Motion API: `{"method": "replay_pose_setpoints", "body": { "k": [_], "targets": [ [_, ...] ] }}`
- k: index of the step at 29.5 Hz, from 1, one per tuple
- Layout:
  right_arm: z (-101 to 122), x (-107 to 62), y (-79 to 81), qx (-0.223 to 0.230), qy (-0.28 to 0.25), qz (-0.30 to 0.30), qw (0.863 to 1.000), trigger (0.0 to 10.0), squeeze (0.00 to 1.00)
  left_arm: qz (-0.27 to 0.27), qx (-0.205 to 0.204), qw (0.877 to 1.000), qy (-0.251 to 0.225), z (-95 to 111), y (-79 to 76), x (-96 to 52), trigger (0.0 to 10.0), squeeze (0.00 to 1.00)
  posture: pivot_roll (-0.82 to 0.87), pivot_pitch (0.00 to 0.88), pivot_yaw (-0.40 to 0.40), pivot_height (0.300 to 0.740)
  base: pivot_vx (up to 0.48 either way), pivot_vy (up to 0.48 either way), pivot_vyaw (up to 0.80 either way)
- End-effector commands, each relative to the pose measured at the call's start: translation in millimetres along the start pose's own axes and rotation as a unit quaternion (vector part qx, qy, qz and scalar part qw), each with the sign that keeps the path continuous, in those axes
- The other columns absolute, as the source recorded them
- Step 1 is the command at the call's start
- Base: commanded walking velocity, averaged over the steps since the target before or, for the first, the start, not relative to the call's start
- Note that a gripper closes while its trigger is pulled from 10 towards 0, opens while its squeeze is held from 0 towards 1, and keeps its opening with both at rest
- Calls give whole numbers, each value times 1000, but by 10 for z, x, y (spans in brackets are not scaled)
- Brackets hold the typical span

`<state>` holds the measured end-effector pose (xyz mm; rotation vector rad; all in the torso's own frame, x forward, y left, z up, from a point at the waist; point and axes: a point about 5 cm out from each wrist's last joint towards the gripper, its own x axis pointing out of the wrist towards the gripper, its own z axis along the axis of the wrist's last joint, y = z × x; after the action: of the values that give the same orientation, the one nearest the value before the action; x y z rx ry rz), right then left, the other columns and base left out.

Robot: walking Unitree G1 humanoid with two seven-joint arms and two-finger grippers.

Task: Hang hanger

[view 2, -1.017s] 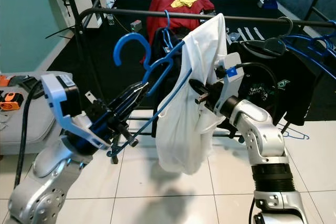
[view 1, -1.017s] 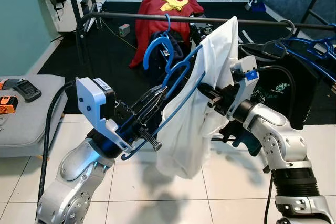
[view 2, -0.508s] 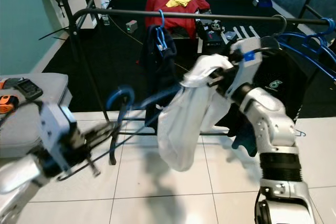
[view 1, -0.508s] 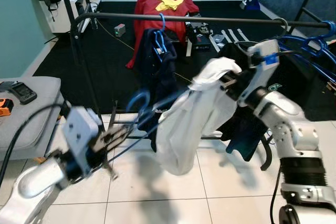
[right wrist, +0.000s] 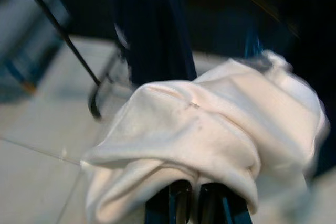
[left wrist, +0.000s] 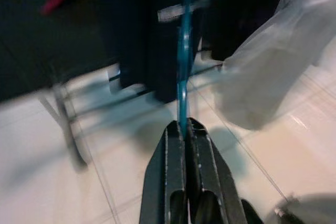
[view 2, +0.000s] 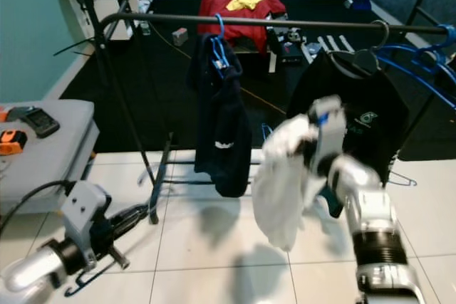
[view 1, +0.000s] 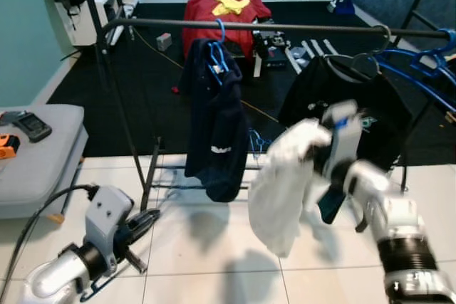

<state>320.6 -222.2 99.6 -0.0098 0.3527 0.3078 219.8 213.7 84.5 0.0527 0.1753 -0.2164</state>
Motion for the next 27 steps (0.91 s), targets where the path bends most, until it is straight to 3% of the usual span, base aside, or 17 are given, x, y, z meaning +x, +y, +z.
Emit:
{"method": "replay_pose_setpoints", "body": {
  "k": [1,2,3,4,7,8,9,10,12,19,27],
  "targets": [
    [-188,-17,13,2,6,-20,1000,10000,0,84,-30,995,44,-294,48,-82,10000,0,-90,117,-32,740,0,0,650],
    [-435,-79,53,24,17,-31,999,10000,0,134,-67,987,54,-480,-4,-169,10000,0,-90,122,-31,740,0,0,650],
    [-435,-79,53,24,17,-31,999,10000,0,134,-67,987,54,-480,-4,-169,10000,0,-90,122,-31,740,0,0,650],
    [-639,-138,129,57,21,-32,998,10000,0,188,-99,975,59,-623,-42,-276,10000,0,-81,126,-34,740,0,0,650],
    [-764,-172,201,76,20,-25,997,10000,0,222,-126,965,60,-706,-61,-351,10000,0,-80,125,-35,740,0,0,650],
    [-897,-197,302,97,24,-7,995,10000,0,243,-192,948,67,-830,-86,-421,10000,0,-62,122,-41,740,0,0,656],
    [-1012,-213,372,144,25,1,989,10000,0,257,-211,941,64,-876,-77,-458,10000,0,-43,120,-45,740,0,0,656],
    [-1012,-213,372,144,25,1,989,10000,0,257,-211,941,64,-876,-77,-458,10000,0,-43,120,-45,740,0,0,656],
    [-1125,-221,437,195,24,6,981,10000,0,272,-217,936,57,-913,-64,-467,10000,0,-39,120,-47,740,0,0,656],
    [-1212,-179,456,189,52,11,981,10000,0,252,-227,938,68,-979,-161,-349,10000,0,-24,103,-64,740,0,0,723],
    [-1235,-179,410,192,54,-6,980,10000,0,259,-238,933,81,-1148,-109,-345,10000,0,-12,89,-76,740,0,0,750]
  ]
}}
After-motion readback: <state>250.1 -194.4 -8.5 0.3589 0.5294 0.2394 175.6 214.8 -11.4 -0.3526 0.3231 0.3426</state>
